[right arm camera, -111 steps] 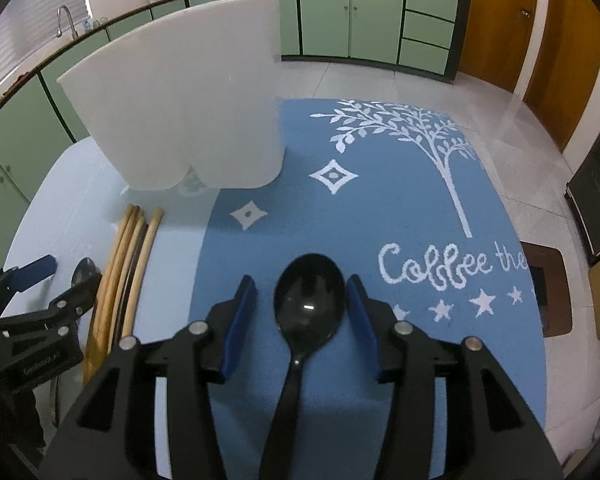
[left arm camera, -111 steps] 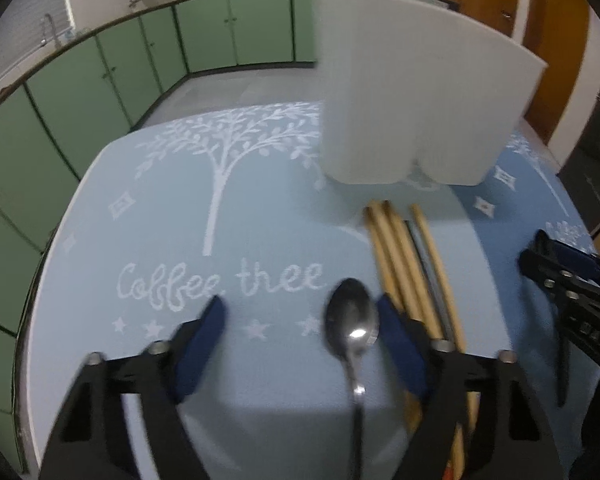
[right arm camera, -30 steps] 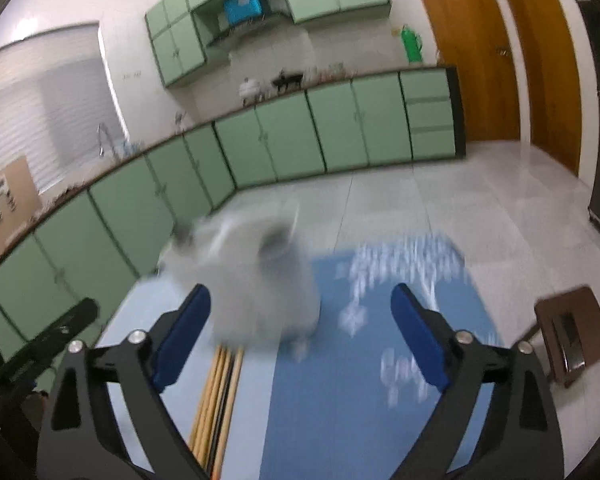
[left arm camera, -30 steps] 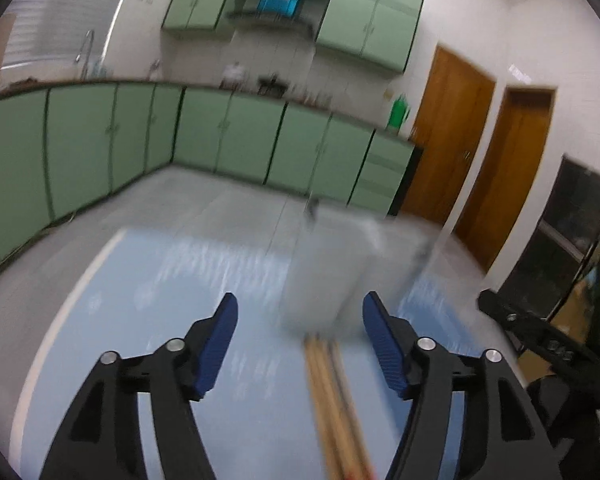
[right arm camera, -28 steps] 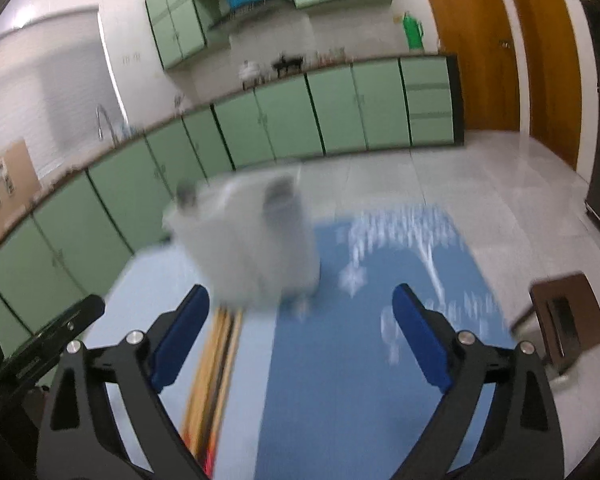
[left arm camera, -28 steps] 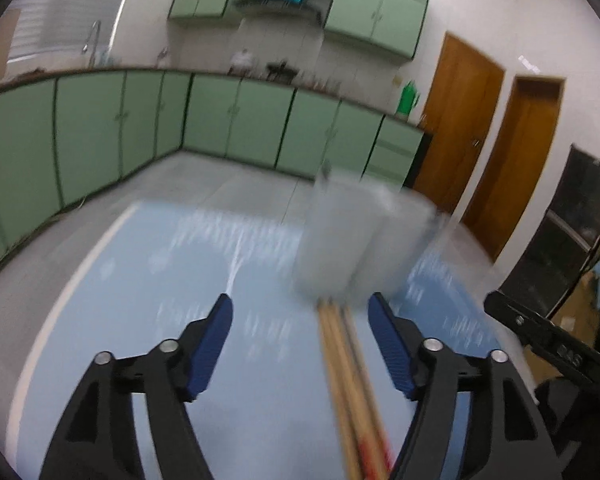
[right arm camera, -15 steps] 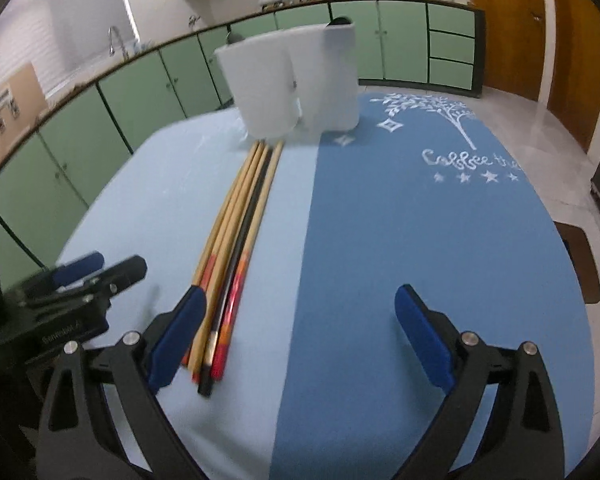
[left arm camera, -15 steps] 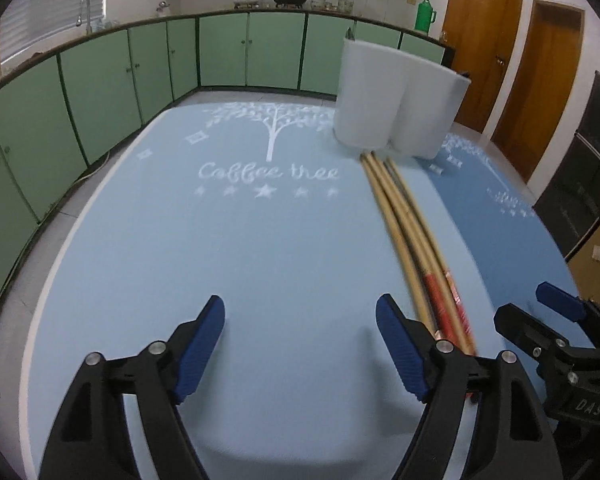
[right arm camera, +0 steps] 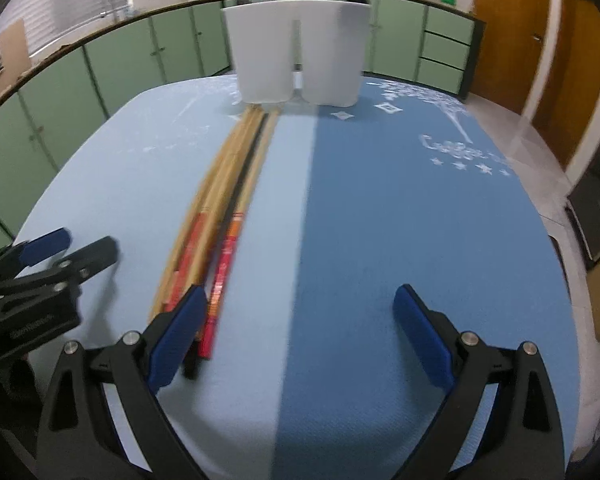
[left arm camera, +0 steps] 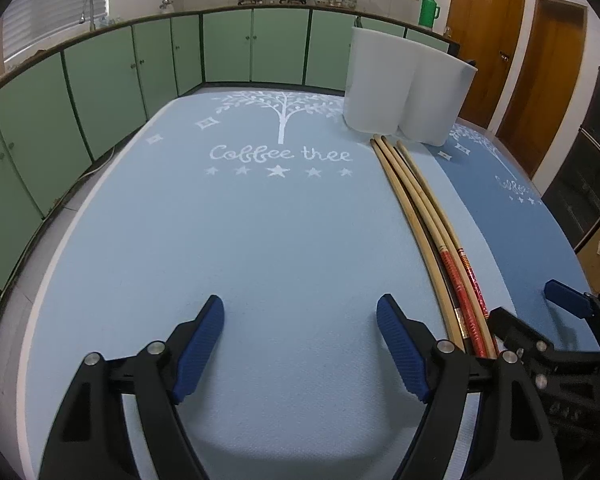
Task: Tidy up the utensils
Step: 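Open both tools and pull back from the white holder, then grasp a red-patterned chopstick with the right tool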
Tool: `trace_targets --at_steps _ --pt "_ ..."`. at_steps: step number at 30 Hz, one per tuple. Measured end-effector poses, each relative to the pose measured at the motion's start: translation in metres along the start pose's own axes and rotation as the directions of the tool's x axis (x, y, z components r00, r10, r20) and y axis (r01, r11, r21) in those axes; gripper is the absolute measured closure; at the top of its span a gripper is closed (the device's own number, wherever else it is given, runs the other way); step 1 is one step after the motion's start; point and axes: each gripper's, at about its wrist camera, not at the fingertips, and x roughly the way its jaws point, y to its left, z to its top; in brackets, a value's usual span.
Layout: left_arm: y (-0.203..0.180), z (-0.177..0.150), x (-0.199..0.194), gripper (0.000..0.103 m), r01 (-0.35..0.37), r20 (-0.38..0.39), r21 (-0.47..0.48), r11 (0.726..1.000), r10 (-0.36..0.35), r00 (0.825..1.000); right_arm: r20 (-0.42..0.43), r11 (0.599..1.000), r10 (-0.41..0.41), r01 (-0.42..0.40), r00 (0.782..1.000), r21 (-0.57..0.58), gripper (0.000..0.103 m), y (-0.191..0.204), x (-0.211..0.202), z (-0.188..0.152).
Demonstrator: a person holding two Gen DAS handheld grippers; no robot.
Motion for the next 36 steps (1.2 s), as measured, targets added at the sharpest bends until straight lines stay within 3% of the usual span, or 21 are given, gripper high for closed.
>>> trace_targets --at_steps 4,10,14,18,20,23,27,36 --pt "0.000 0.000 0.000 0.026 -0.003 0.001 -0.003 1.000 0.003 1.000 -0.011 0.998 -0.034 0.035 0.999 0.057 0.016 -0.020 0.001 -0.002" --pt "-0.001 -0.002 -0.001 0.026 -0.010 0.001 0.000 1.000 0.010 1.000 0.022 0.996 0.088 -0.089 0.996 0.021 0.019 -0.012 -0.010 -0.005" --pt "-0.001 -0.002 -0.001 0.025 -0.006 -0.002 -0.001 1.000 0.006 1.000 0.006 0.996 0.066 -0.065 0.998 -0.054 0.020 0.006 -0.009 -0.008" --pt "-0.003 -0.002 0.000 0.023 -0.012 -0.006 0.009 1.000 0.012 1.000 -0.007 0.998 0.044 -0.044 0.999 -0.035 0.018 0.003 -0.006 -0.006" --pt "-0.002 -0.002 -0.001 0.023 -0.009 -0.005 0.007 1.000 0.009 1.000 -0.012 0.998 -0.047 0.046 0.999 -0.036 0.018 0.001 -0.004 -0.006" --pt "-0.001 -0.002 -0.001 0.023 -0.006 -0.004 0.004 1.000 0.006 1.000 -0.001 1.000 -0.015 0.015 1.000 -0.001 0.020 -0.008 -0.005 -0.006" --pt "0.000 -0.003 -0.002 0.023 0.001 -0.001 -0.006 1.000 -0.001 1.000 0.013 0.995 0.096 -0.096 0.995 -0.010 0.021 -0.003 -0.007 -0.007" --pt "0.001 -0.004 -0.003 0.023 0.009 -0.002 -0.009 1.000 -0.009 1.000 -0.009 0.992 0.078 -0.078 0.997 -0.097 0.019 0.010 -0.009 -0.014"
